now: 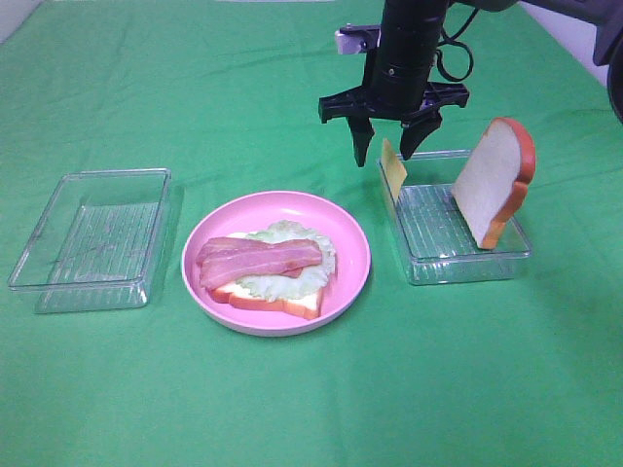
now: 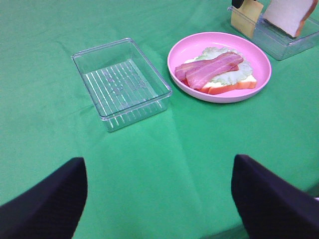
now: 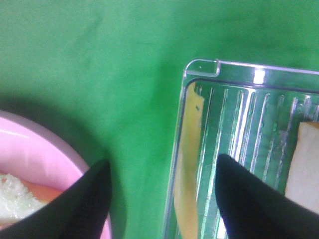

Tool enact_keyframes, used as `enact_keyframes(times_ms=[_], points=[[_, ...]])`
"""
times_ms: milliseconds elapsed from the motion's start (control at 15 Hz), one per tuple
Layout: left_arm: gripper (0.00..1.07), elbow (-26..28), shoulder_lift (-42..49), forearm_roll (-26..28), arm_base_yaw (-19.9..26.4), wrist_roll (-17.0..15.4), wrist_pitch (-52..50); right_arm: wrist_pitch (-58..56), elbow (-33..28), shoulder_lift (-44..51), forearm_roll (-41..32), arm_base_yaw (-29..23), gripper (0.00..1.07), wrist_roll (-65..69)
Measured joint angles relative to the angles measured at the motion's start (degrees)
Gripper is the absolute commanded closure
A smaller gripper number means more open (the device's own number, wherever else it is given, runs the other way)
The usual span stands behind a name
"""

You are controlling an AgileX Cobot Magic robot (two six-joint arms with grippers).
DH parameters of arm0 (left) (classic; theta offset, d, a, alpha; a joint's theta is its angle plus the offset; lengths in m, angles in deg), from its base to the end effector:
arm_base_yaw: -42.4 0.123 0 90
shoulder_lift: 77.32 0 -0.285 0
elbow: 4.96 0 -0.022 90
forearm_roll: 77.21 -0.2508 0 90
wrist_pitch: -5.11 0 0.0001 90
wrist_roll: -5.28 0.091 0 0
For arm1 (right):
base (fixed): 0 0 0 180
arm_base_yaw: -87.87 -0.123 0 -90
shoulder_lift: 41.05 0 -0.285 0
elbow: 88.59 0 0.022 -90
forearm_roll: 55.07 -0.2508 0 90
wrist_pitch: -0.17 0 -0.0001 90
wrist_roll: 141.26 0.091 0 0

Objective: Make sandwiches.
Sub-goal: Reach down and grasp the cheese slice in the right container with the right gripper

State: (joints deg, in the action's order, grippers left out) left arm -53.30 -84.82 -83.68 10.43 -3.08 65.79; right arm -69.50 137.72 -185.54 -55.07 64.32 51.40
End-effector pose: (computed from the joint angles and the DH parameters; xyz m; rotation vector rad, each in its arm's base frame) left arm -0.0006 0.0109 0.2789 0.4122 2.0003 -0.3082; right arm 0.4606 0.2007 0.1856 -0.2788 2.9252 0.0972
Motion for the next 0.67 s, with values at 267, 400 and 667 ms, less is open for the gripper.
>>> enact_keyframes(times_ms=[267, 400, 667], points=[[0.31, 0.0, 0.0, 0.0, 0.0, 0.0, 0.0, -0.1, 0.0, 0.0, -1.7, 1.4, 0.58, 0.4], [0.31, 0.0, 0.0, 0.0, 0.0, 0.0, 0.0, -0.1, 0.0, -0.1, -2.6, 1.4, 0.58, 0.4], [0.31, 0.0, 0.0, 0.0, 0.0, 0.0, 0.0, -0.1, 0.0, -2.0, -2.6, 1.4, 0.78, -0.1]])
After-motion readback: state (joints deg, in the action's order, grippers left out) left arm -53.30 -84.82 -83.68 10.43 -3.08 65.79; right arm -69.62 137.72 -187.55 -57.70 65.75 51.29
